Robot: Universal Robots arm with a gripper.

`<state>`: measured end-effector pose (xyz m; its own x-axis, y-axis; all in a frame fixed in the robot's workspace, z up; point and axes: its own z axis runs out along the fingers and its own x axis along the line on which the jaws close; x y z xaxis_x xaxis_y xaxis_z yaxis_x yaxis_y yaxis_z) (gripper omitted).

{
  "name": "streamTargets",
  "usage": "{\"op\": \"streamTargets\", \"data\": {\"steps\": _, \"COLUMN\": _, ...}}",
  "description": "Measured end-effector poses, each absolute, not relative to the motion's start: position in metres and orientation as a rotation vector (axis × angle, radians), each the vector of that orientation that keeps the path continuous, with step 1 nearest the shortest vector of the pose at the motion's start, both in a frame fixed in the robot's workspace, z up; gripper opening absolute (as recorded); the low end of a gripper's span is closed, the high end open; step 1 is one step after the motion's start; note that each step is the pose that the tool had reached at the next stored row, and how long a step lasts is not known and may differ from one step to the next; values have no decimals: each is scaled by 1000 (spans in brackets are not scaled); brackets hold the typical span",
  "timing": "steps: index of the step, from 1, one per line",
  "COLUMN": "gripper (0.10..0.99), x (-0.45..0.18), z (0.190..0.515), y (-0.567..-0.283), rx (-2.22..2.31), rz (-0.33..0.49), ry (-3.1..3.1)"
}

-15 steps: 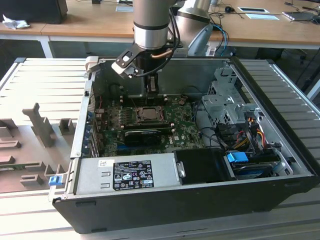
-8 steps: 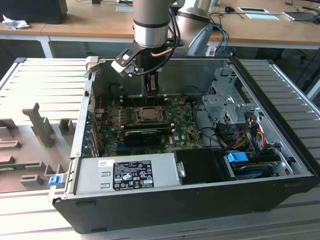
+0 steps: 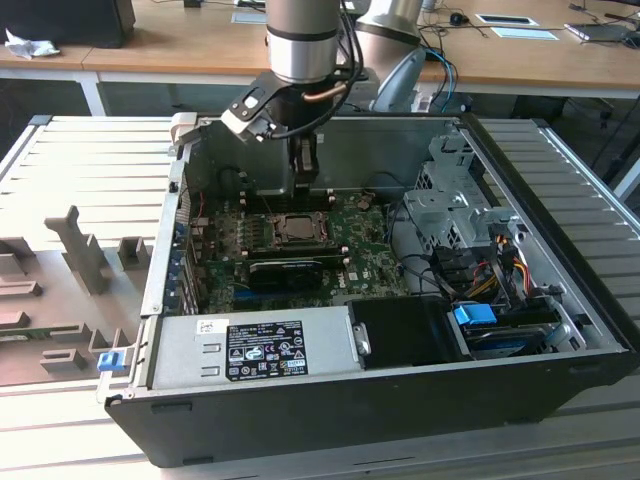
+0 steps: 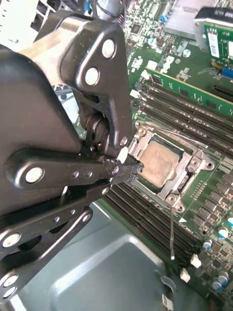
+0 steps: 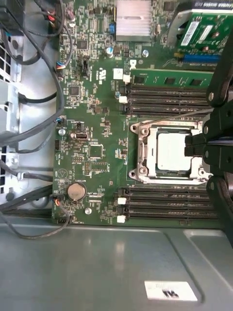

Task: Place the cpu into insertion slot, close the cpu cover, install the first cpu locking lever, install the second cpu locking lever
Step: 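Install the first cpu locking lever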

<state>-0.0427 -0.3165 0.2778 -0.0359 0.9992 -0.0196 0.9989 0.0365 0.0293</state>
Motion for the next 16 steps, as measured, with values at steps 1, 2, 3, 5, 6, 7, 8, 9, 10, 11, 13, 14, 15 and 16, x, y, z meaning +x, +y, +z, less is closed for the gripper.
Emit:
{"op": "streamTargets", "data": {"steps": 1, "gripper": 106, "x": -43, "z": 282, "y": -317, "rx": 2156, "rz": 12, "ry": 2236}}
{"op": "streamTargets", "data": {"steps": 2, "gripper": 106, "x": -43, "z": 287, "y": -317, "rx": 2155, "rz": 12, "ry": 2234}}
{"op": "streamTargets", "data": {"steps": 3, "gripper": 106, "x": -43, "z": 289, "y": -317, "rx": 2155, "rz": 13, "ry": 2234}}
{"op": "streamTargets", "data": {"steps": 5, "gripper": 106, "x": -43, "z": 289, "y": -316, "rx": 2154, "rz": 14, "ry": 2234}}
{"op": "streamTargets", "data": {"steps": 6, "gripper": 106, "x": -43, "z": 289, "y": -316, "rx": 2152, "rz": 13, "ry": 2236}}
{"op": "streamTargets", "data": {"steps": 7, "gripper": 106, "x": -43, "z": 289, "y": -316, "rx": 2149, "rz": 14, "ry": 2239}}
{"op": "streamTargets", "data": {"steps": 8, "gripper": 106, "x": -43, "z": 289, "y": -316, "rx": 2138, "rz": 14, "ry": 2250}}
{"op": "streamTargets", "data": {"steps": 9, "gripper": 106, "x": -43, "z": 289, "y": -316, "rx": 2128, "rz": 14, "ry": 2259}}
{"op": "streamTargets", "data": {"steps": 10, "gripper": 106, "x": -43, "z": 289, "y": -316, "rx": 2089, "rz": 15, "ry": 2295}}
{"op": "streamTargets", "data": {"steps": 11, "gripper": 106, "x": -43, "z": 289, "y": -316, "rx": 2044, "rz": 16, "ry": 2336}}
{"op": "streamTargets", "data": {"steps": 13, "gripper": 106, "x": -43, "z": 289, "y": -316, "rx": 2005, "rz": 17, "ry": 2369}}
{"op": "streamTargets", "data": {"steps": 14, "gripper": 106, "x": -43, "z": 289, "y": -316, "rx": 1994, "rz": 17, "ry": 2379}}
{"op": "streamTargets", "data": {"steps": 15, "gripper": 106, "x": -43, "z": 289, "y": -316, "rx": 1976, "rz": 18, "ry": 2394}}
{"op": "streamTargets", "data": {"steps": 16, "gripper": 106, "x": -43, "z": 289, "y": -316, "rx": 1959, "rz": 18, "ry": 2408}}
